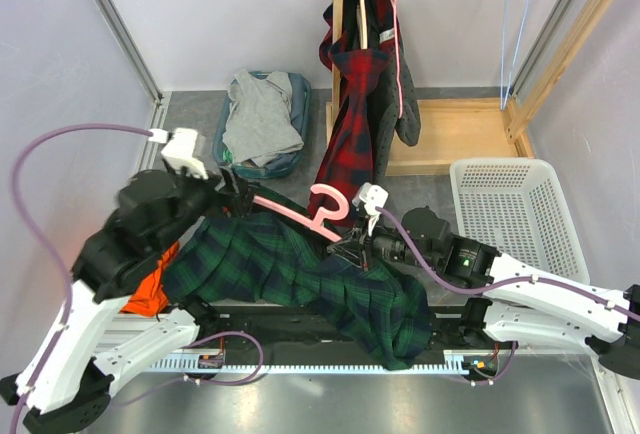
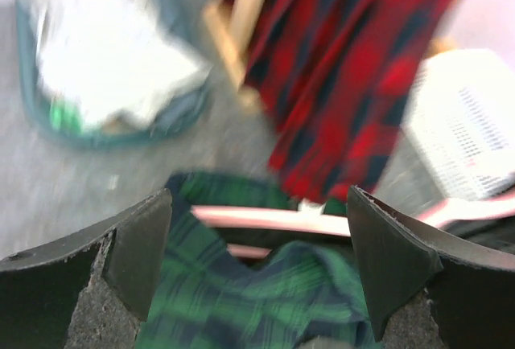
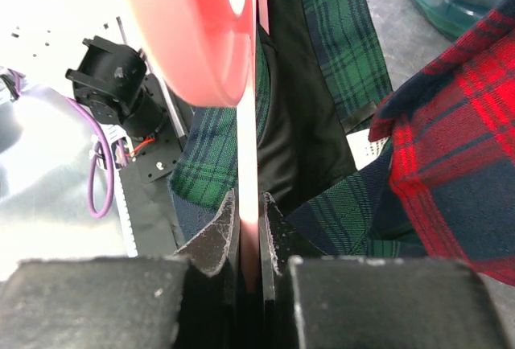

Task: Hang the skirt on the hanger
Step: Hang the skirt on the hanger.

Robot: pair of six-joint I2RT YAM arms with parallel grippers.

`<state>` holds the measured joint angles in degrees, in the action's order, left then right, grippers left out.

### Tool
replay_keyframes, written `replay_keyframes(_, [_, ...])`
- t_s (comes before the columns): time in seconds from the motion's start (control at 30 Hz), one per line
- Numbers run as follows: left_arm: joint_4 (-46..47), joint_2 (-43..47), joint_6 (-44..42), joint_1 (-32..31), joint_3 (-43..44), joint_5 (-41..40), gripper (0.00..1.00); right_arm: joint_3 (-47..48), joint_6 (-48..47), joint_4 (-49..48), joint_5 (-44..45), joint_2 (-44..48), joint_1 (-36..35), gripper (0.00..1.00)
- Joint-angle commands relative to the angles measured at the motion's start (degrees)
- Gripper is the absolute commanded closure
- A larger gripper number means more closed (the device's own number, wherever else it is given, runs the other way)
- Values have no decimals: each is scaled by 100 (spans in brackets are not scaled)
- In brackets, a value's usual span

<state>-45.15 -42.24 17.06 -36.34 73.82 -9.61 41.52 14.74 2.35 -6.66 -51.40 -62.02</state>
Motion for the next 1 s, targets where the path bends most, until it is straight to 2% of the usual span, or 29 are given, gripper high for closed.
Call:
replay_keyframes(0.0, [-680,-346,886,21,-754,-577,7,85,37,-428,24,-151,-12,100])
replay_keyframes(0.13, [-767,-557,1264,21,-1281,-893,15,-196,274,-551,-108,-292,-12,100])
replay_keyframes(0.23, [-750,-654,1344,21,-1353,-981,30,-337,354,-709,-126,-292,-12,100])
replay_keyframes(0.27, [-759,-663,1344,21,-1344,-990,40,-346,380,-736,-134,-275,-12,100])
replay_keyframes(0.3, [-750,-672,1344,21,-1344,-991,46,-346,380,-736,-117,-283,-21,100])
replay_keyframes(0.43, [-750,-663,1309,21,-1388,-1035,60,-355,389,-727,-125,-248,-12,100])
replay_keyframes(0.53, [-741,-680,1309,21,-1493,-1043,63,-346,415,-718,-152,-231,-12,100])
replay_keyframes(0.8, [-777,-707,1291,21,-1599,-1114,61,-364,451,-657,-187,-90,-12,100])
replay_keyframes(0.9, [-776,-750,1282,21,-1625,-1079,76,-355,459,-648,-213,-81,-12,100])
replay_keyframes(0.93, [-776,-759,1239,21,-1599,-1061,92,-355,459,-639,-248,-90,-12,100])
replay_keyframes(0.97, [-776,-751,1186,21,-1564,-1035,98,-346,451,-613,-266,-133,-12,100])
